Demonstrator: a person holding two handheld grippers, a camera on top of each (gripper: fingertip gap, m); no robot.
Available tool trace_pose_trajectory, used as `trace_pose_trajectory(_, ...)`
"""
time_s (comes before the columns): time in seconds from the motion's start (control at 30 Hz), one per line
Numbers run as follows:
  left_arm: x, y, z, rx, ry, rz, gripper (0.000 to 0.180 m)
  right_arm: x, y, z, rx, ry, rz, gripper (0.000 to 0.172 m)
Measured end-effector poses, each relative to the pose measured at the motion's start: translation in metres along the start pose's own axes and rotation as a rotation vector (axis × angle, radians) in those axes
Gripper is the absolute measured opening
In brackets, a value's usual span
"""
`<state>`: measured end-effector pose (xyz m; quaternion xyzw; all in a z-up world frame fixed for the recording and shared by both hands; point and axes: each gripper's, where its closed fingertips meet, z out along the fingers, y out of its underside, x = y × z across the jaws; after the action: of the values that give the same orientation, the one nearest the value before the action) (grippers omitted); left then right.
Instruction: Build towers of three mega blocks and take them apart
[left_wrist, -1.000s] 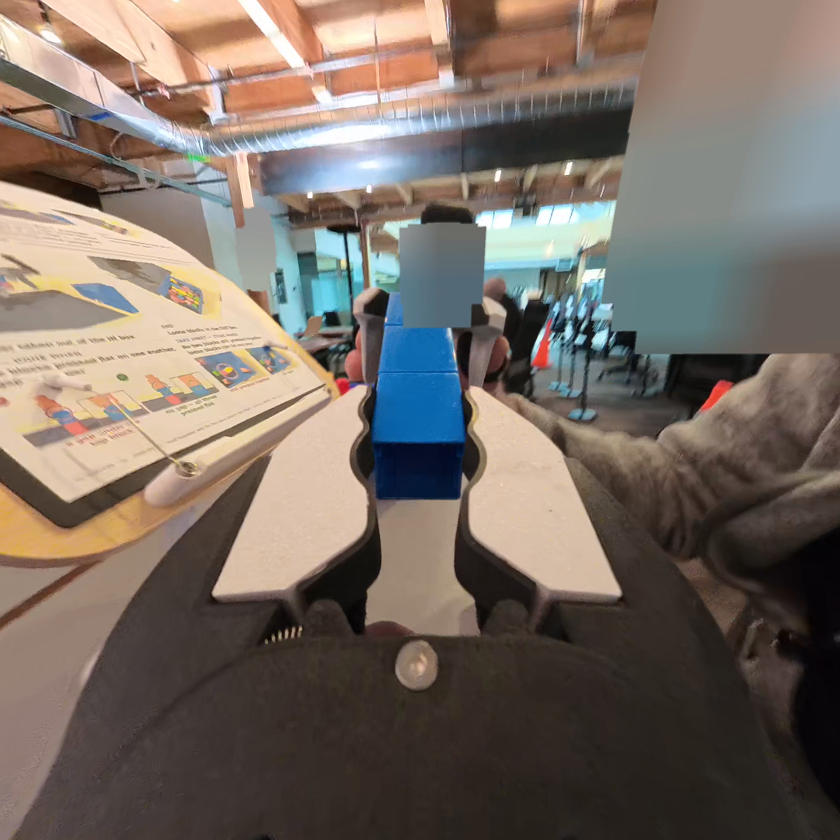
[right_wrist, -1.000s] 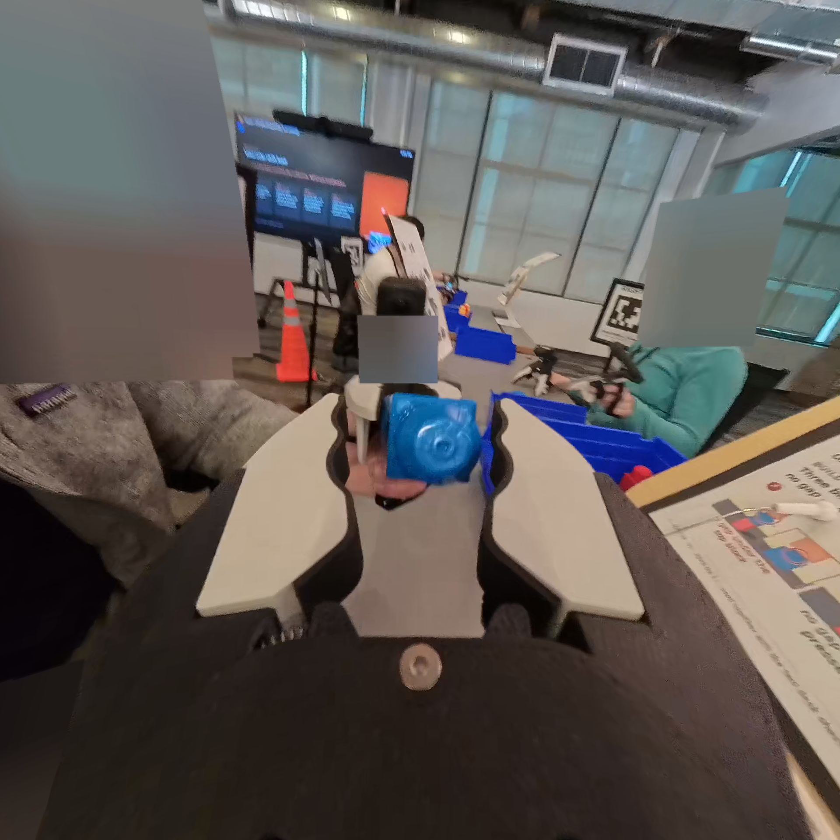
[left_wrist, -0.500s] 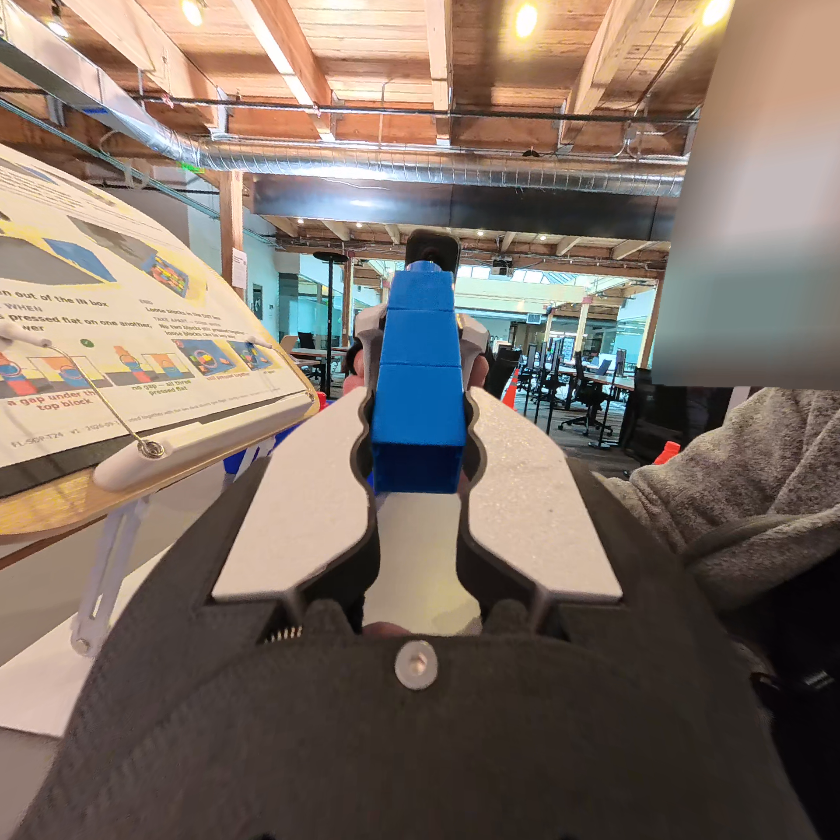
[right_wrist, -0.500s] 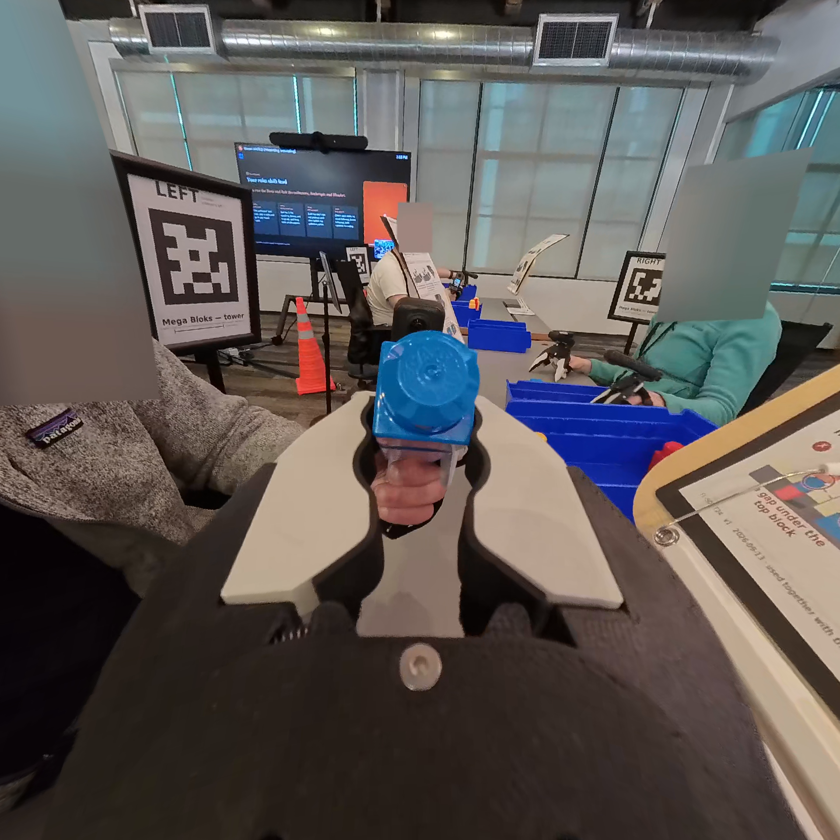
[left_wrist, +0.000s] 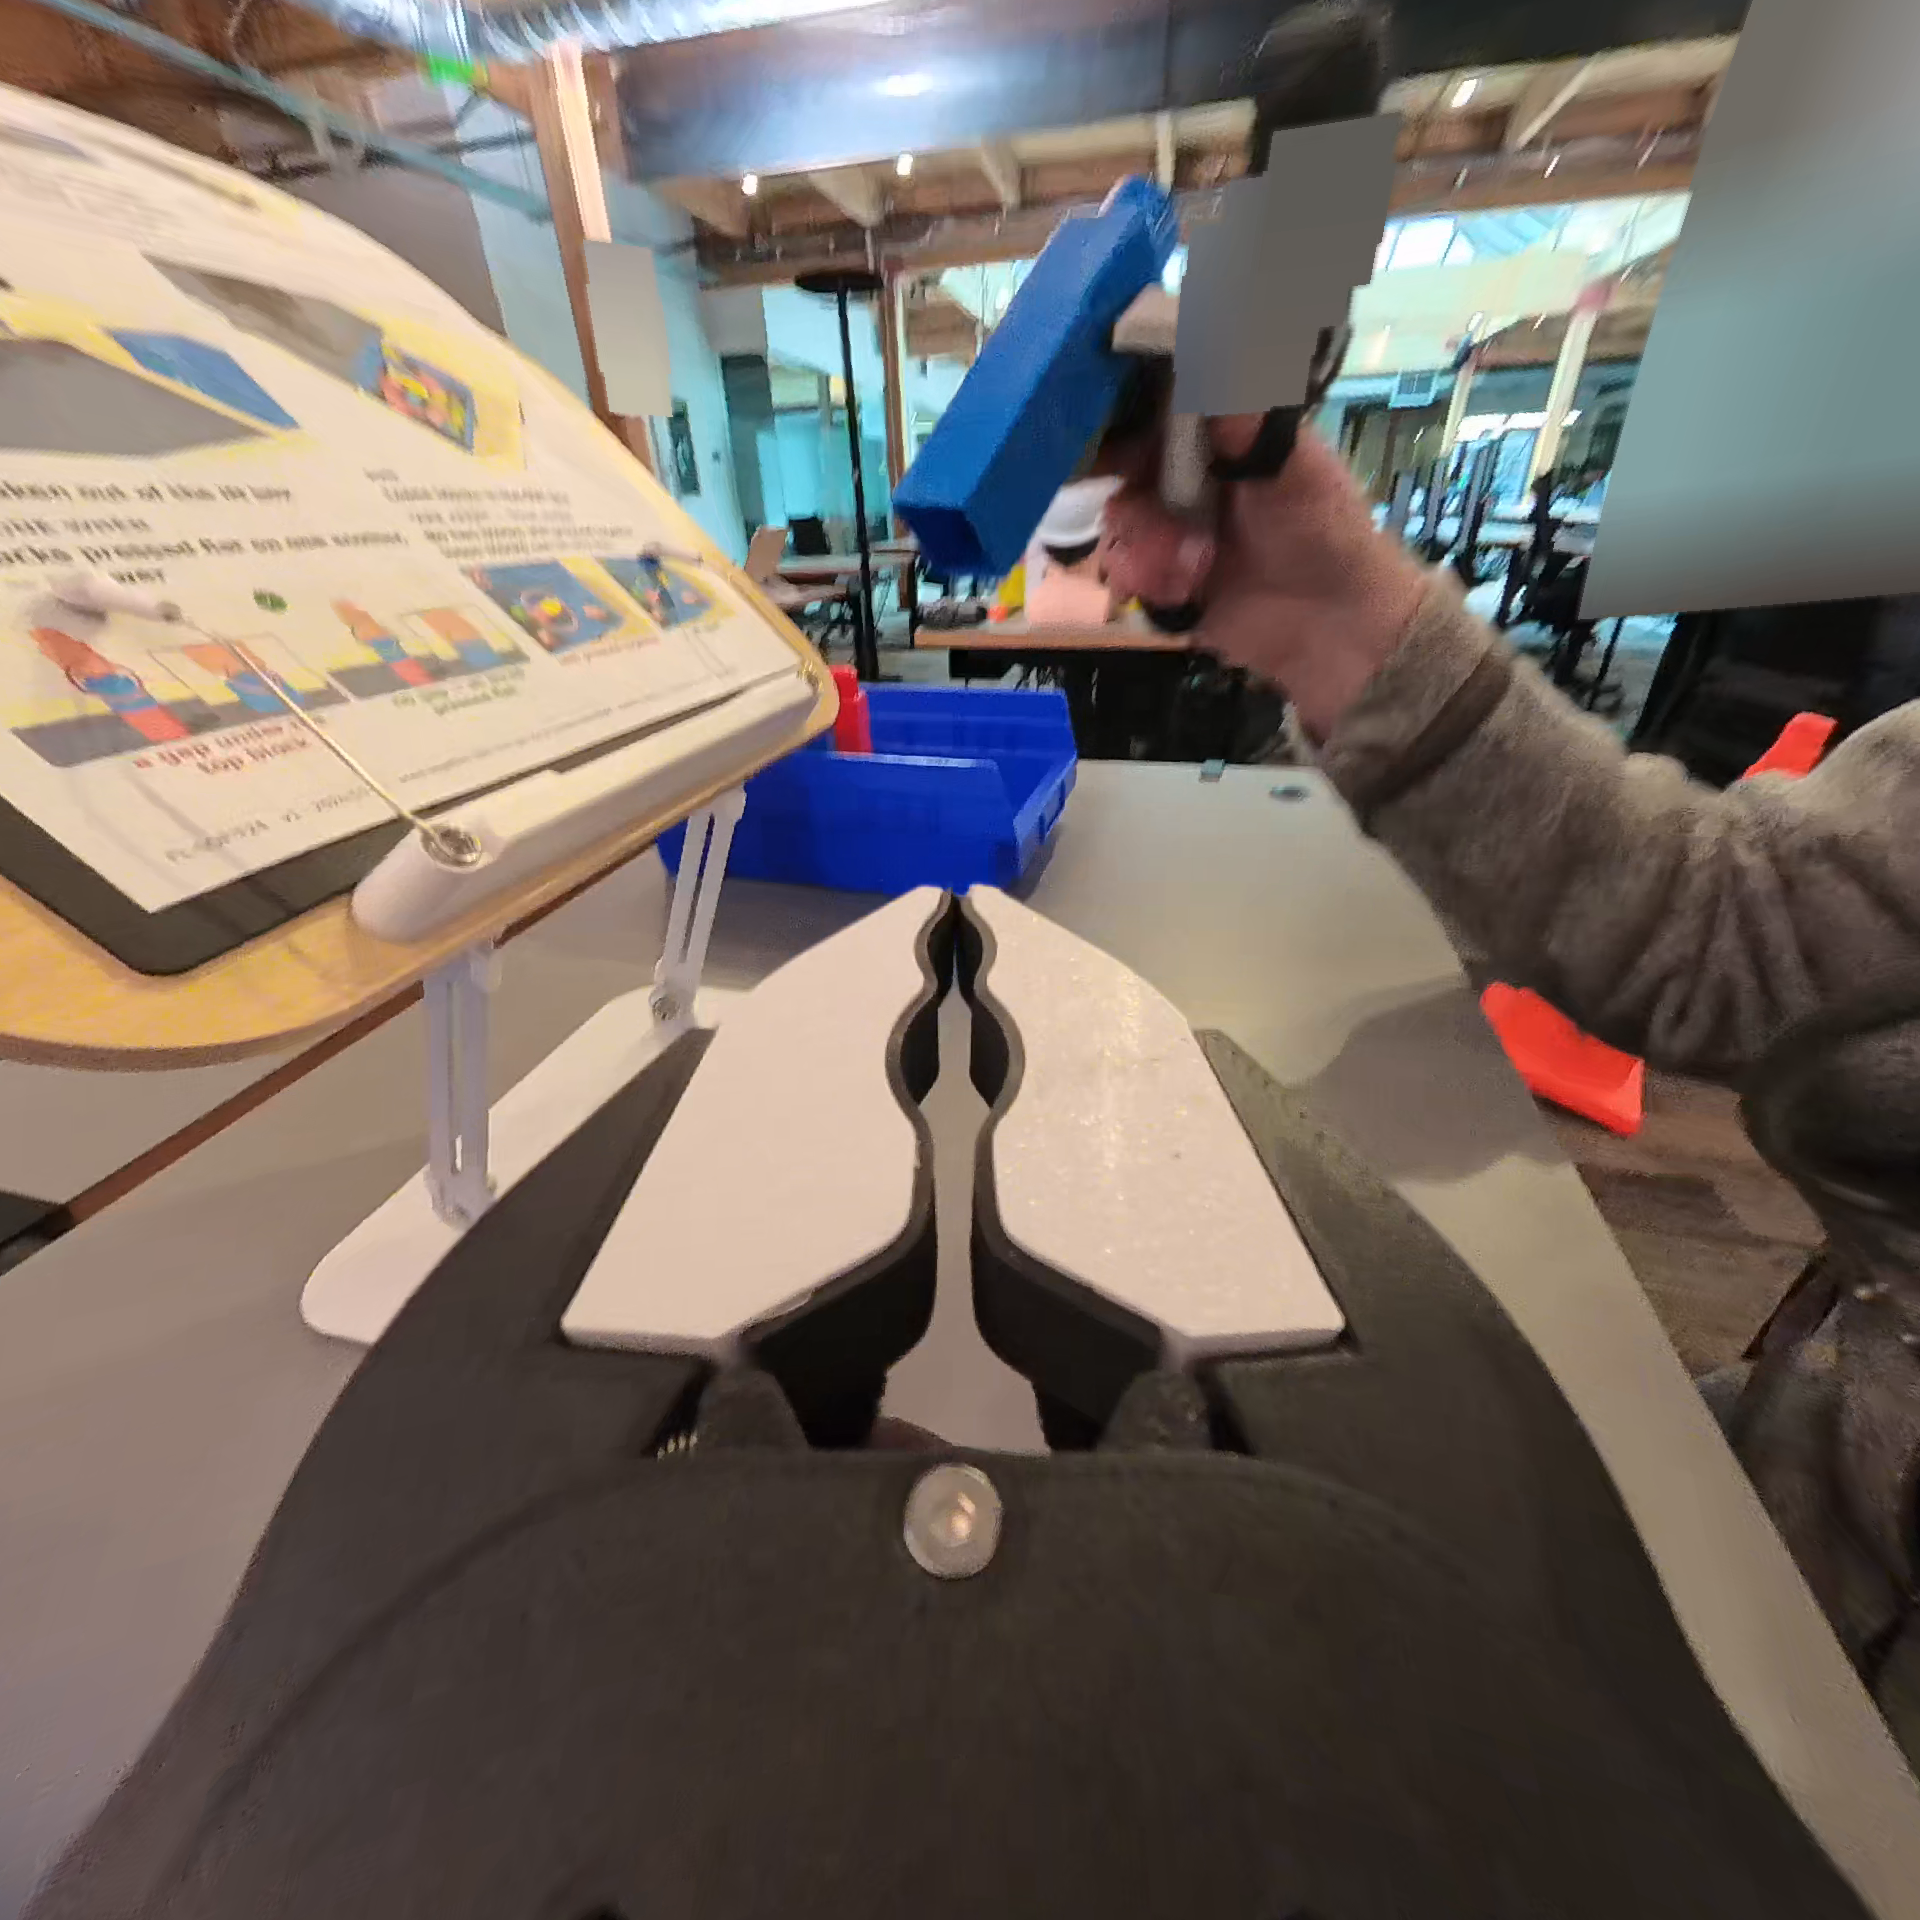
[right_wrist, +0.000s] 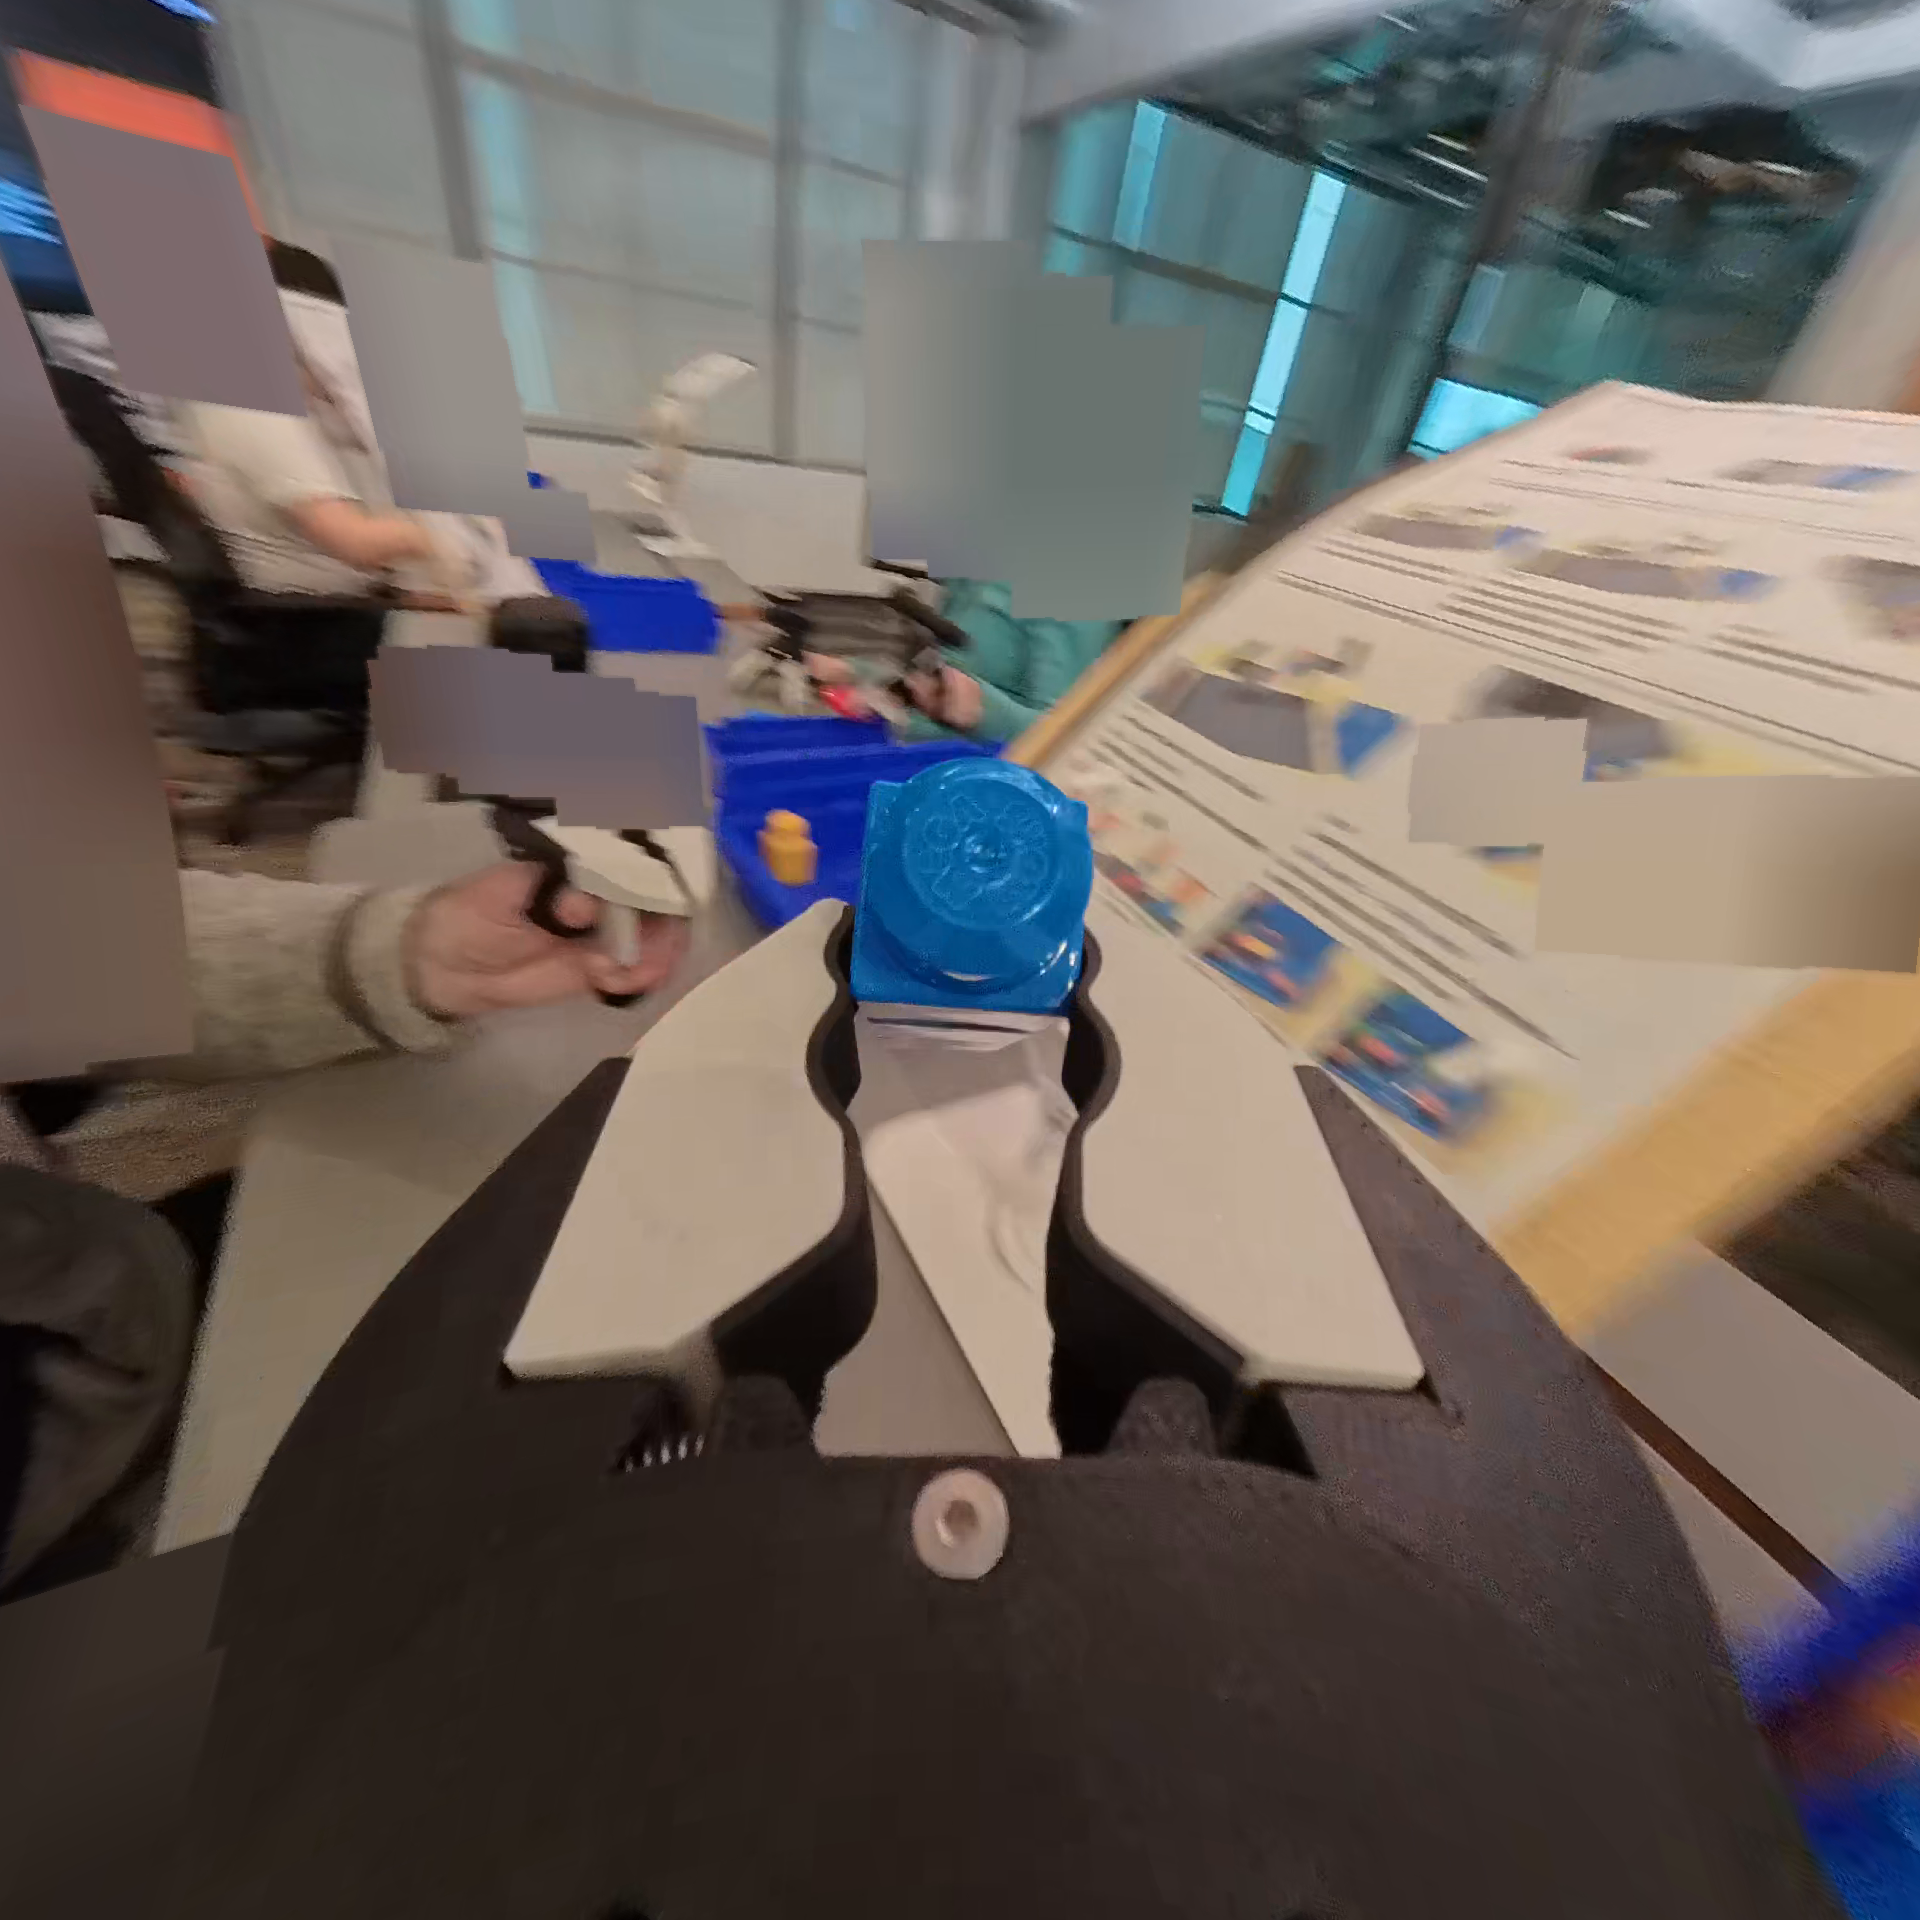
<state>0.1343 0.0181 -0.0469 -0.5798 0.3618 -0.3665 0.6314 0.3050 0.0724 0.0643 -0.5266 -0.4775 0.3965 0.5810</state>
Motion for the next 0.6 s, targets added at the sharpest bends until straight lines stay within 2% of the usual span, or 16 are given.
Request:
trace_pose_trajectory(0.2, 0.002, 0.016, 0.011, -0.083, -0.025, 0.041, 0.0, 0.085, 0.012, -0.109, -0.184, 0.468, 0.004, 0.037)
trace_pose_trajectory(0.3, -0.004, 0.023, 0.011, -0.106, -0.044, 0.021, 0.0, 0.125, 0.033, -0.153, -0.307, 0.681, 0.031, 0.037)
trace_pose_trajectory(0.4, -0.004, 0.026, 0.012, -0.115, -0.04, 0.001, 0.0, 0.16, 0.069, -0.177, -0.445, 0.811, 0.098, 0.037)
trace_pose_trajectory(0.6, -0.003, 0.032, 0.014, -0.149, -0.053, 0.03, 0.0, 0.215, 0.149, -0.192, -0.669, 0.936, 0.212, 0.038)
